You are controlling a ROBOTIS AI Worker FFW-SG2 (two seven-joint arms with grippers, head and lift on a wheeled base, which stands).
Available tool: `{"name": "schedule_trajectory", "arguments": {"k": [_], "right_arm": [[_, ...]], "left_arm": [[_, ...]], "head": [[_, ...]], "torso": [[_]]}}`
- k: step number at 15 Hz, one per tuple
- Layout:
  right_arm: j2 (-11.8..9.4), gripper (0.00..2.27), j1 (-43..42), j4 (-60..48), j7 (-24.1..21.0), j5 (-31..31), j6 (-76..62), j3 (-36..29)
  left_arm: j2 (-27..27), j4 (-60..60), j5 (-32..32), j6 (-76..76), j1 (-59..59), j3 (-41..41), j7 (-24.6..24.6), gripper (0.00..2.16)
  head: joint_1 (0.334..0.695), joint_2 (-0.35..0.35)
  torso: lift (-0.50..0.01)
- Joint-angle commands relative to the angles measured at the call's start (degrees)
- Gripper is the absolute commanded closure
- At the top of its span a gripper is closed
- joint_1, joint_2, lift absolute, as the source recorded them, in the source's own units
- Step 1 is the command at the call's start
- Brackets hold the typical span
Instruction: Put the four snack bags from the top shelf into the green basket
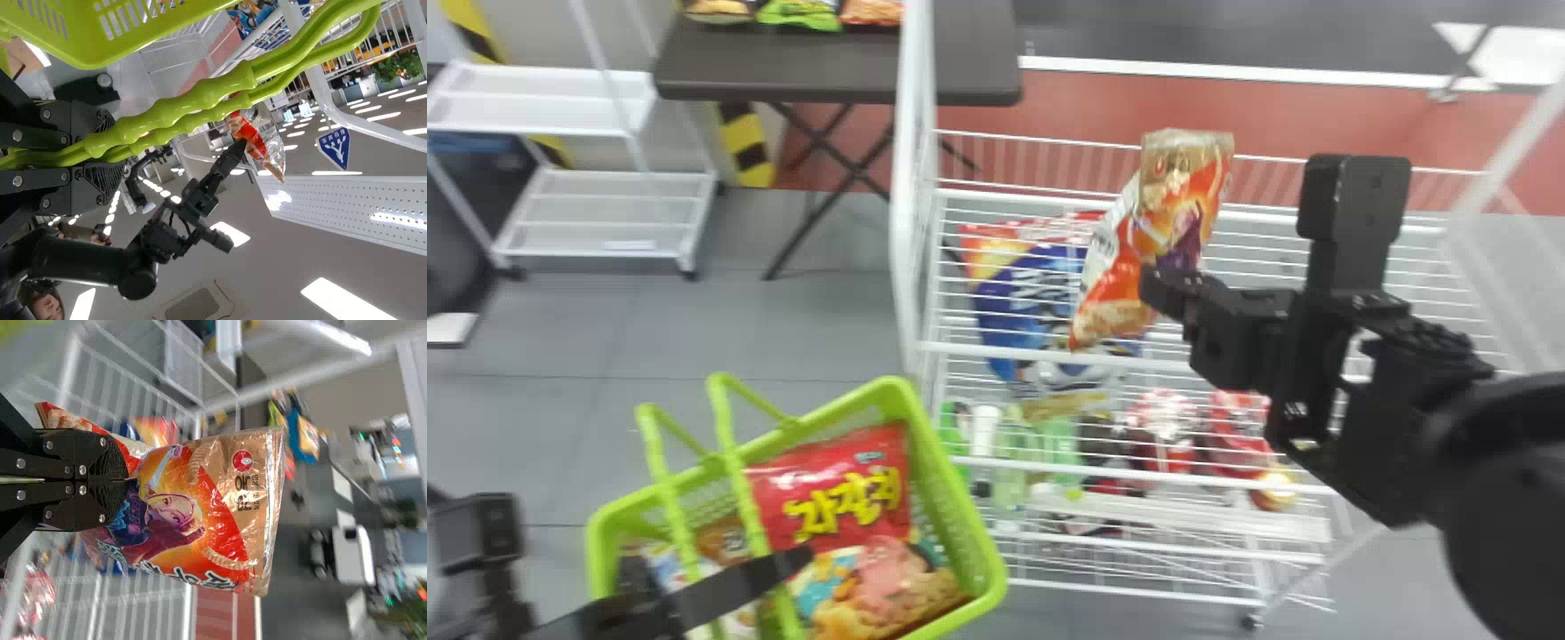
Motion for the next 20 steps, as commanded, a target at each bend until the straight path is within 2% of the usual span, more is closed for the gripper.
{"name": "schedule_trajectory", "arguments": {"k": [1,6,7,9,14,19,20], "right_arm": [[0.08,2.25,0.22,-1.76,0.37,-4.67,7.77,4.53],[0.7,2.25,-0.31,-3.26,0.29,-10.91,13.57,10.16],[0.78,2.25,-0.57,-3.26,0.29,-11.44,13.92,11.3],[0.87,2.25,-1.01,-2.29,0.29,-11.71,13.92,13.76],[1.22,2.25,-1.89,1.31,0.02,-14.78,14.8,15.61],[1.22,2.25,-4.09,7.11,-0.59,-13.82,18.61,17.01],[1.14,2.12,-5.14,8.7,-0.5,-13.73,18.61,17.45]], "left_arm": [[0.0,0.72,-0.07,0.0,-0.72,-0.03,-0.57,2.15],[0.09,1.6,-0.07,0.0,-1.51,-0.12,-0.57,2.15],[0.09,1.6,-0.07,0.0,-1.51,-0.12,-0.57,2.15],[0.09,1.69,0.02,0.0,-1.69,-0.12,-0.57,2.15],[0.27,2.48,0.02,0.0,-2.21,-0.12,-0.57,2.15],[0.35,2.48,0.37,0.0,-2.21,-0.12,-0.57,2.15],[0.35,2.48,0.37,0.0,-2.21,-0.12,-0.57,2.15]], "head": [[0.695,0.101],[0.695,0.265],[0.695,0.315],[0.695,0.35],[0.695,0.35],[0.695,0.35],[0.695,0.35]], "torso": [[0.0],[0.0],[0.0],[0.0],[0.0],[0.0],[0.0]]}}
